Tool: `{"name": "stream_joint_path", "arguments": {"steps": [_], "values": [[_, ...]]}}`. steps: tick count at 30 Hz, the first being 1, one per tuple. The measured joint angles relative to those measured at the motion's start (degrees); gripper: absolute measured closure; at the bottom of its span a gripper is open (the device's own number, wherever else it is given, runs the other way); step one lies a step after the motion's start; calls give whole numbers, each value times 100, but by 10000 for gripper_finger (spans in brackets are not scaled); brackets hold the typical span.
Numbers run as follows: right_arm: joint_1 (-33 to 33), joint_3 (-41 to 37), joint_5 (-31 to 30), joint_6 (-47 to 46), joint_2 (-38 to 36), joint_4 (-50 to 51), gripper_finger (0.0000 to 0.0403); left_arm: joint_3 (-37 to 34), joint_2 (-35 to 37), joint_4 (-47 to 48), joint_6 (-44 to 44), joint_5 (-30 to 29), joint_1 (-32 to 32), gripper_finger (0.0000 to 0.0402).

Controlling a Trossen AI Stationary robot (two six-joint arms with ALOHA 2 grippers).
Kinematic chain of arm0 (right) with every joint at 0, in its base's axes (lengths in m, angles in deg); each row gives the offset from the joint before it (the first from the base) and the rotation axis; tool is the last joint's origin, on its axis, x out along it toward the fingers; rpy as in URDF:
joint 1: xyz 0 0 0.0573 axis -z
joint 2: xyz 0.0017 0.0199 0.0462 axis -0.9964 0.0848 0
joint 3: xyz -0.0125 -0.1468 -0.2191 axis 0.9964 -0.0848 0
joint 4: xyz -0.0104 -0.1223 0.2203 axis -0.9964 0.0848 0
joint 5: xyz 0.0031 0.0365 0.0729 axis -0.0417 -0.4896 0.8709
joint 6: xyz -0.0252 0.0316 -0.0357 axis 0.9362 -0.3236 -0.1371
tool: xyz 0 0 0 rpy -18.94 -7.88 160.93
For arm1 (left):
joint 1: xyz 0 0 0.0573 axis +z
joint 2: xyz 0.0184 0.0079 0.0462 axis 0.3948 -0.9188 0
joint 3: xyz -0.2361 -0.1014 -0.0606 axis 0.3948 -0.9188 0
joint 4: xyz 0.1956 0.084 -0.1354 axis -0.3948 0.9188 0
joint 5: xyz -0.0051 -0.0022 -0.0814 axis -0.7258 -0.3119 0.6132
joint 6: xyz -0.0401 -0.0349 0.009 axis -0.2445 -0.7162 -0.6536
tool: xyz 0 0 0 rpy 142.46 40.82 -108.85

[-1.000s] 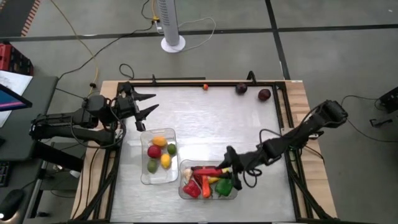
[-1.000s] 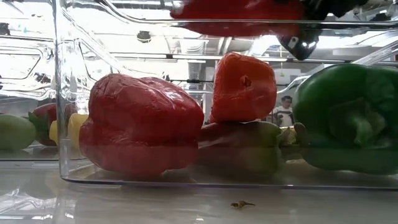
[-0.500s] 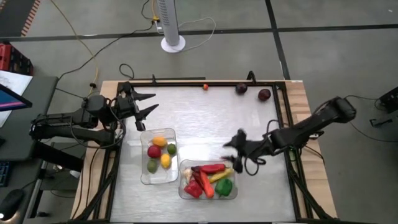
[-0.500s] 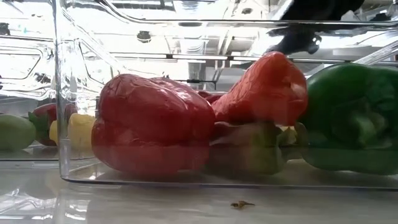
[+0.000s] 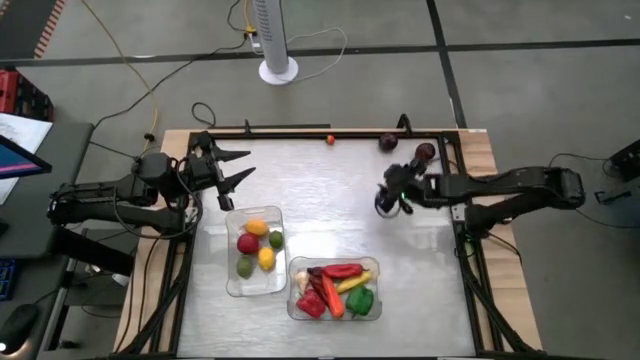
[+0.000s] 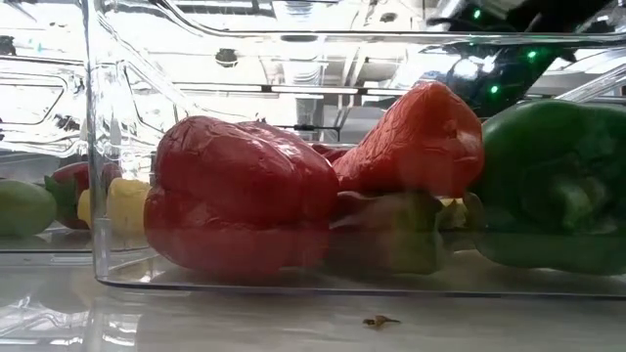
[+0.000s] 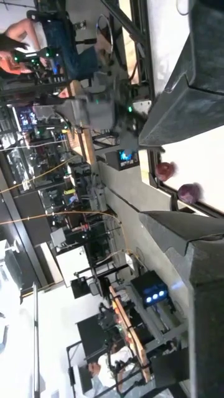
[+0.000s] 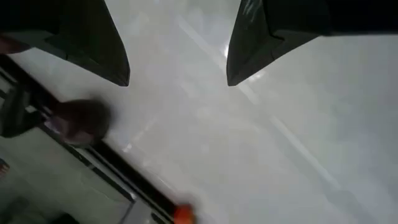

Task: Sort produce into baskets
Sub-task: Put the dark red apple into the left transparent bin

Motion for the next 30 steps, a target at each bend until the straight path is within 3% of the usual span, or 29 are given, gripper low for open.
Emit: {"name": "stream_joint_path", "arguments": {"steps": [6, 9, 16, 19, 24, 30], "values": [[1526, -107, 894, 913, 51, -633, 106, 0, -2, 0, 86, -7, 0, 233], [2124, -89, 1050, 1229, 168, -727, 96, 0, 0, 10, 92, -10, -2, 233], [3051, 212, 1063, 1333, 683, 50, 15, 0, 0, 31, 154, -18, 0, 233], [3304, 505, 883, 1131, 1014, 362, 12, 0, 0, 32, 182, -31, 0, 233], [3575, 868, 8, 995, 1516, 649, 24, 0, 0, 33, 180, -28, -2, 233], [3866, 960, -155, 796, 2004, 780, 17, 0, -2, 70, 180, -28, -2, 233]]}}
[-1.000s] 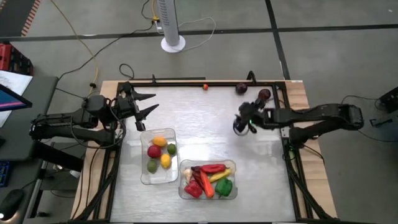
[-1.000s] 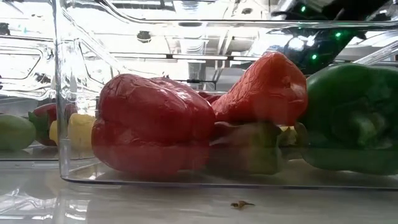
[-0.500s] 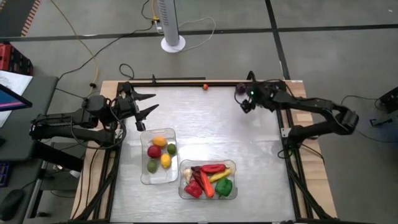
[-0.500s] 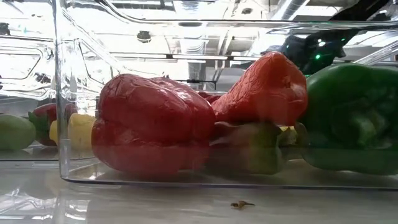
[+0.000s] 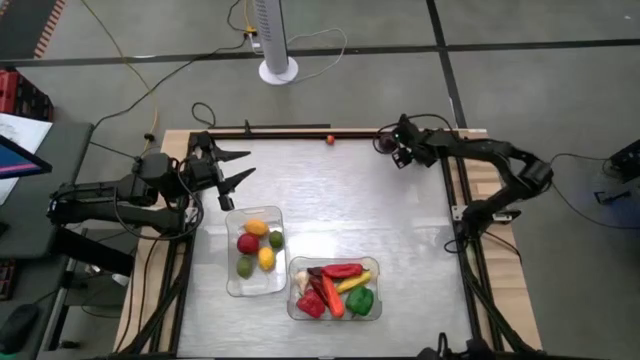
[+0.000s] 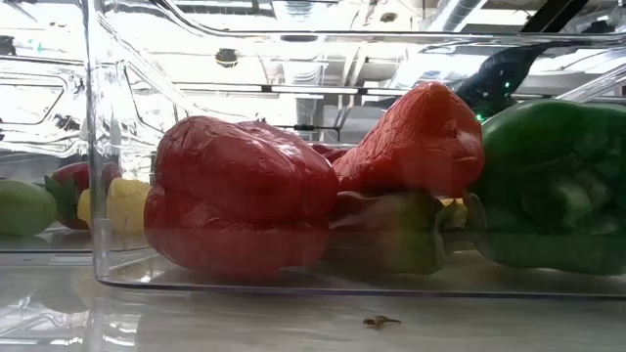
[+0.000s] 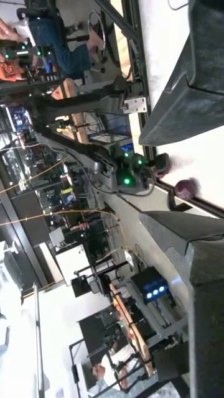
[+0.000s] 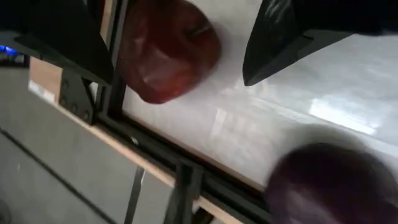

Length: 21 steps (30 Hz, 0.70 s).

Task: Sort produce into baskets
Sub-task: Put the dark red apple into the left transparent bin

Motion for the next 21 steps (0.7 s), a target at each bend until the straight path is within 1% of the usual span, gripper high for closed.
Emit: {"name": "stream_joint_path", "arguments": {"steps": [4, 7, 10, 13, 17, 21], "values": [[224, 3, 10, -24, 343, 87, 19, 0, 0, 2, 0, 2, 2, 233], [182, 80, -69, 1, 478, 79, 23, 0, 2, 5, -2, 2, 1, 233], [180, 119, -76, -5, 513, 131, 27, 0, 1, 6, -2, 1, 2, 233], [237, 203, -5, -202, 498, 406, 35, 0, 0, 6, -9, 3, 0, 233], [293, 254, 120, -300, 505, 620, 57, 0, 2, 6, -15, 2, 2, 233], [293, 254, 129, -402, 505, 744, 91, 0, 0, 6, -28, 4, 0, 233]]}}
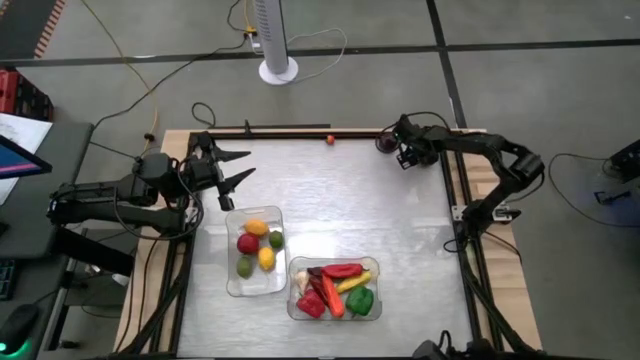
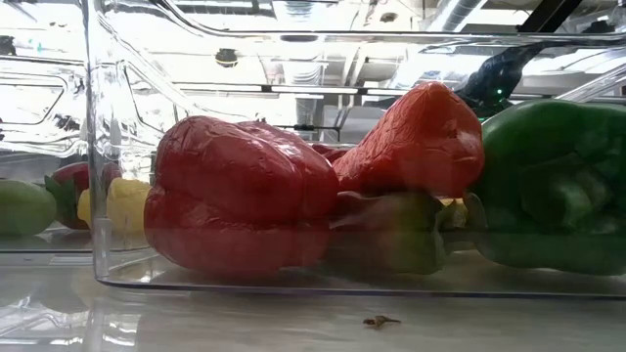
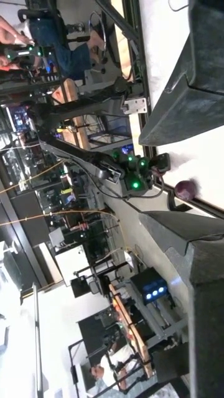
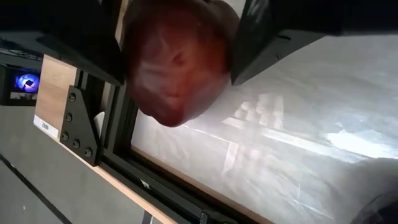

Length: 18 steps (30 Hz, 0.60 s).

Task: Sort produce into baskets
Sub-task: Put the dark red apple into the left transparent bin

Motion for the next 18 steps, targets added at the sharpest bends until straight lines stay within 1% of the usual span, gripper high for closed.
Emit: {"name": "stream_joint_path", "arguments": {"steps": [5, 10, 14, 18], "values": [[-39, 0, 0, 31, 0, 13, 132, 0, 1, 0, -2, 0, 0, 233], [-279, 23, 16, 134, -15, 118, 160, 0, 0, 0, 2, 0, 1, 233], [-556, 181, 66, 101, -15, 409, 171, 0, 2, -2, 22, 0, 0, 233], [-1014, 464, 180, -114, -15, 718, 173, 0, 2, -1, 22, 0, 1, 233]]}}
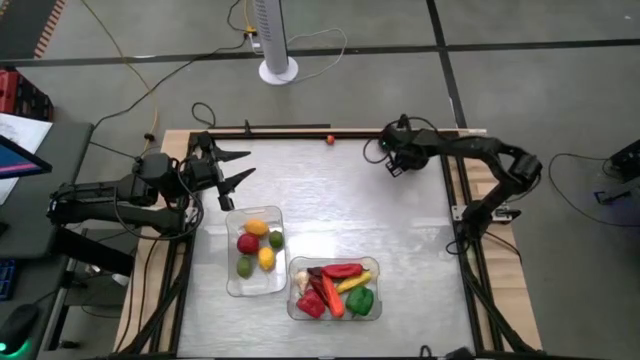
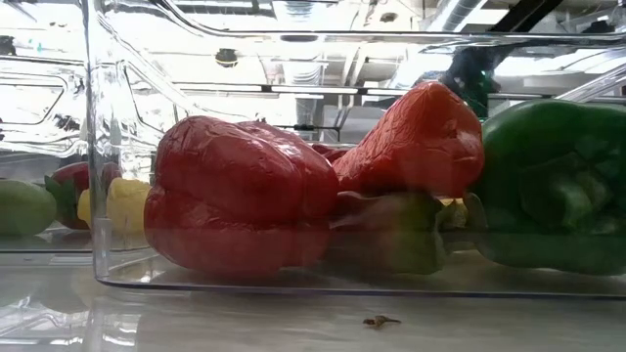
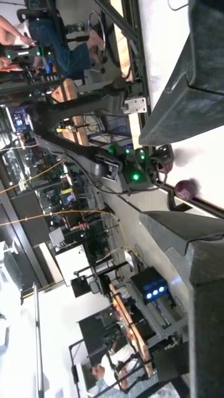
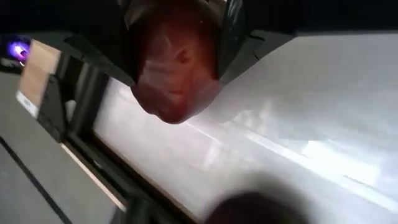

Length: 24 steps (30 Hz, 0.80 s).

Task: Sort produce into baskets
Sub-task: Put the dark red apple into the left transparent bin

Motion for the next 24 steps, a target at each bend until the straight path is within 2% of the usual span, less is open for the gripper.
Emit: {"name": "stream_joint_path", "arguments": {"steps": [4, 8, 14, 19, 24], "values": [[-648, 392, 451, -98, 0, 93, 174, 0, -2, -2, 0, 0, -2, 233], [-1451, 764, 1192, -92, 0, -221, 174, 0, -2, -2, -4, 1, -2, 233], [-2689, 908, 2783, 249, 0, -1852, 174, 0, 0, -6, -34, 0, 0, 233], [-3566, 910, 2941, 272, 0, -3460, 174, 0, -2, -69, -87, 2, 0, 233], [-3995, 918, 3137, 315, 108, -4797, 173, 0, -1, -111, -87, 2, -1, 233]]}}
